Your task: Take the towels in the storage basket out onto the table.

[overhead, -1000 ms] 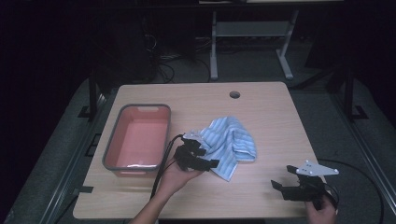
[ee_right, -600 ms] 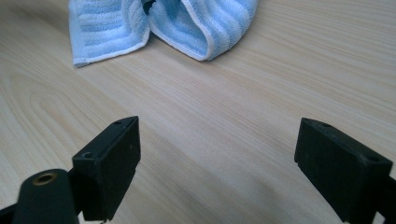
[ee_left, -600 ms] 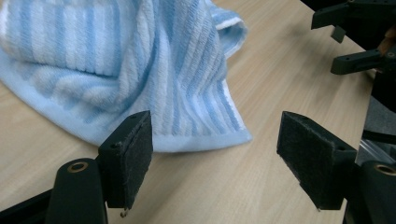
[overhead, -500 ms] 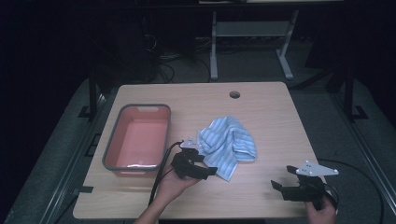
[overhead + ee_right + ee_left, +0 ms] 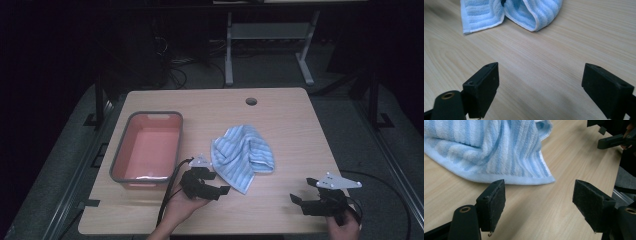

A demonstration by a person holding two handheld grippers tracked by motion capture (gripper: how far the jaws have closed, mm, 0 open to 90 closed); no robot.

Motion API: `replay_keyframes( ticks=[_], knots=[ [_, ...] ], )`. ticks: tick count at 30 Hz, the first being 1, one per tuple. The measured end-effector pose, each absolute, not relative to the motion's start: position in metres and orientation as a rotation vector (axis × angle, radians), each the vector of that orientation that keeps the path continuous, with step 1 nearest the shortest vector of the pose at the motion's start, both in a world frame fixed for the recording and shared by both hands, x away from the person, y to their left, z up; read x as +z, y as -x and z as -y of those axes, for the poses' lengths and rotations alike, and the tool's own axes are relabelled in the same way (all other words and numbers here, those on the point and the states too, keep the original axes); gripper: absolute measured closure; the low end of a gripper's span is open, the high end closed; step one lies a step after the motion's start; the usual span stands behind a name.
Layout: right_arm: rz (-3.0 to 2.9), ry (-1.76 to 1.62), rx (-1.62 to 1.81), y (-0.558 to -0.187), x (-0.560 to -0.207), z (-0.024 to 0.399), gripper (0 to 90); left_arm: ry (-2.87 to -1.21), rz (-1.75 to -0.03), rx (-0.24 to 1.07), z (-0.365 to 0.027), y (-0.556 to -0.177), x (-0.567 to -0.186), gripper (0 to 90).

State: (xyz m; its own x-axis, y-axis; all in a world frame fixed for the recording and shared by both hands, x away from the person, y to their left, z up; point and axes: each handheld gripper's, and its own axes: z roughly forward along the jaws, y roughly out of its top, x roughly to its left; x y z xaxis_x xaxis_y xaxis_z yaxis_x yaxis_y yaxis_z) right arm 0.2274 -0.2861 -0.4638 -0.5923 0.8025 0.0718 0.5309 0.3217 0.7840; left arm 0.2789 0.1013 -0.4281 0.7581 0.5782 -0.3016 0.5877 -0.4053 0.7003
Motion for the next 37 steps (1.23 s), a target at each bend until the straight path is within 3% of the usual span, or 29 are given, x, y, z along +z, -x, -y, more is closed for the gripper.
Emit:
replay_keyframes(
  ticks=[37],
  knots=[
    [-2.273,-1.156,1.163,-0.22,-0.461,0.279,13.7,-2.124,-0.867,0.06,-0.126,-0.243,-0.446,25.0]
  ],
)
